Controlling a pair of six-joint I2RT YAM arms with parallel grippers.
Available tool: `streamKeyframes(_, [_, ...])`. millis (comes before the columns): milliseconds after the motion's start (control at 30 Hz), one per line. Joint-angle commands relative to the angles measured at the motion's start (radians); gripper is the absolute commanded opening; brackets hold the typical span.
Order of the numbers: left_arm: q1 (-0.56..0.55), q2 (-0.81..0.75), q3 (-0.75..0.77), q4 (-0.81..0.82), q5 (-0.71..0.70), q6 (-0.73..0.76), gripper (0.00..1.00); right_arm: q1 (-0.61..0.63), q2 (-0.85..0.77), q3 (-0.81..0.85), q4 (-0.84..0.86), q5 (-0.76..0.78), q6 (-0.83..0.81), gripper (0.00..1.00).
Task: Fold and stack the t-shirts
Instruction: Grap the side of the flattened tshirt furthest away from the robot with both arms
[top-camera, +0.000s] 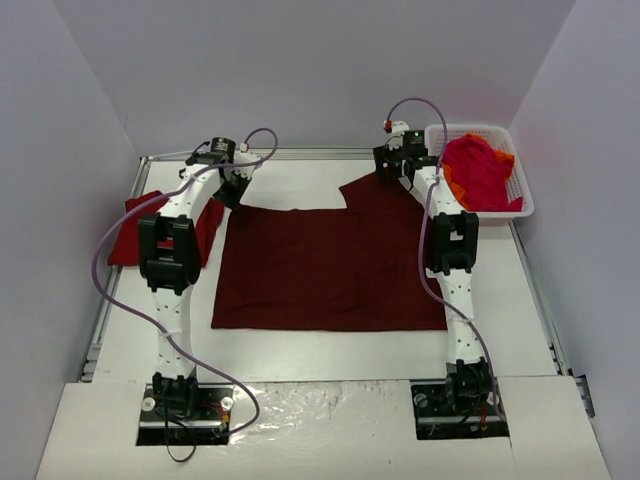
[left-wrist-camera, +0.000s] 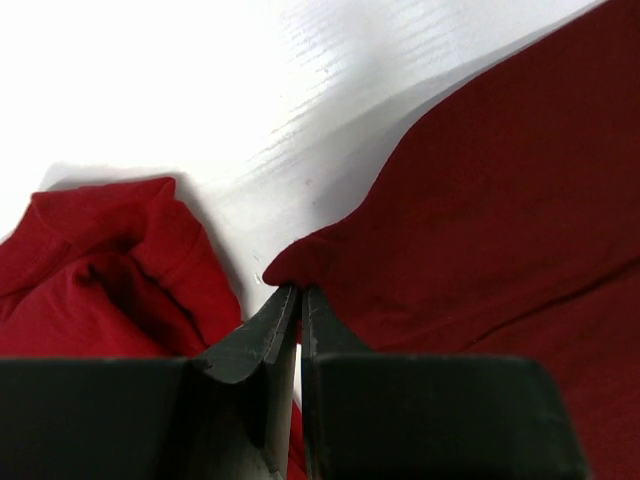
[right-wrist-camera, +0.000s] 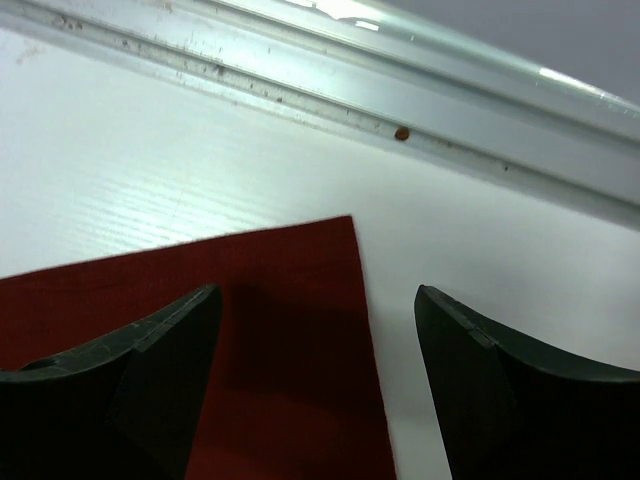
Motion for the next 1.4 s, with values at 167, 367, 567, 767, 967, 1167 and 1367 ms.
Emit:
streamKeyframes(167, [-0.004,-0.073,-0.026,0.013,-0.024,-0.009,0.02,0.016,0.054,0.099,0.061,0.029,0.017,0.73])
streamKeyframes(367, [-0.001,-0.059,-0.013,0.010,-0.033,-0.003,0.02,0.020,0.076,0.108,0.057,0.019,0.034,0.67])
streamKeyframes(567, [-0.001,-0.059,-0.009,0.005,-0.034,0.000,0.02,0.019,0.086,0.114,0.049,0.008,0.051,0.59])
streamKeyframes(767, [-0.001,-0.064,-0.010,0.002,-0.034,0.000,0.02,0.010,0.091,0.116,0.041,0.006,0.062,0.54])
streamKeyframes(967, [-0.002,-0.057,-0.013,-0.001,-0.036,0.001,0.02,0.000,0.092,0.128,0.041,0.011,0.062,0.34])
streamKeyframes(1167, [-0.005,-0.050,-0.010,-0.005,-0.034,0.003,0.02,-0.003,0.094,0.139,0.037,0.017,0.057,0.25])
streamKeyframes(1367, [-0.010,-0.042,-0.007,-0.012,-0.037,0.004,0.02,-0.003,0.094,0.139,0.035,0.034,0.048,0.10])
